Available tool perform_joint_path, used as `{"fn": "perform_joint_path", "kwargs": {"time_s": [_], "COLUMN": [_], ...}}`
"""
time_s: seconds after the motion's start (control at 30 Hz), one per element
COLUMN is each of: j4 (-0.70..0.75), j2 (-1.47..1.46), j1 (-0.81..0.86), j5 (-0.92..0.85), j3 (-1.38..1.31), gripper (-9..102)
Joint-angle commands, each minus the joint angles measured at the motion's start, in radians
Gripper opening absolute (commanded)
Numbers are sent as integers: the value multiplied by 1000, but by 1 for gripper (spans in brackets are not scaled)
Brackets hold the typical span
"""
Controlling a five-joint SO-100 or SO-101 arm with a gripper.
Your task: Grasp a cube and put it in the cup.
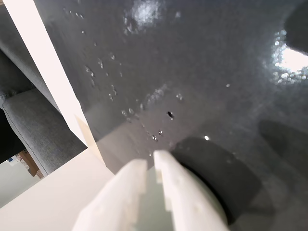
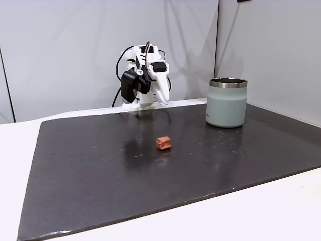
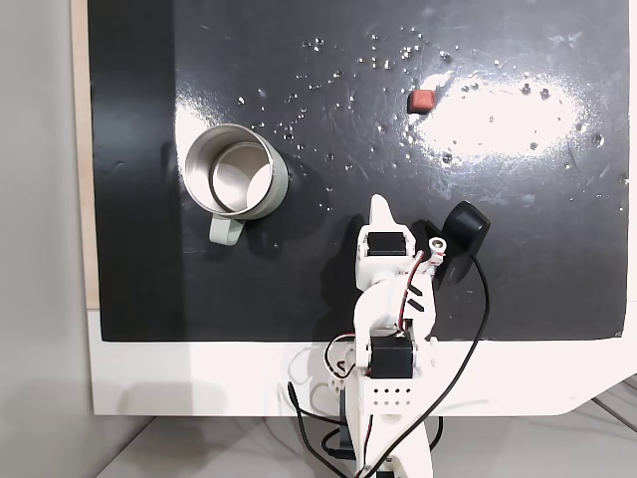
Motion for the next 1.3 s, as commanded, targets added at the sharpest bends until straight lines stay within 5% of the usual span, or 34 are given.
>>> {"fn": "perform_joint_path", "kwargs": {"time_s": [0.0,0.8,1.27], "j4": [5,77,72], "j2": [3,8,-509], "j1": [3,-20,-60], "j5": [6,-80,-71], "j3": [-5,-127,-597], "gripper": [0,0,0]}}
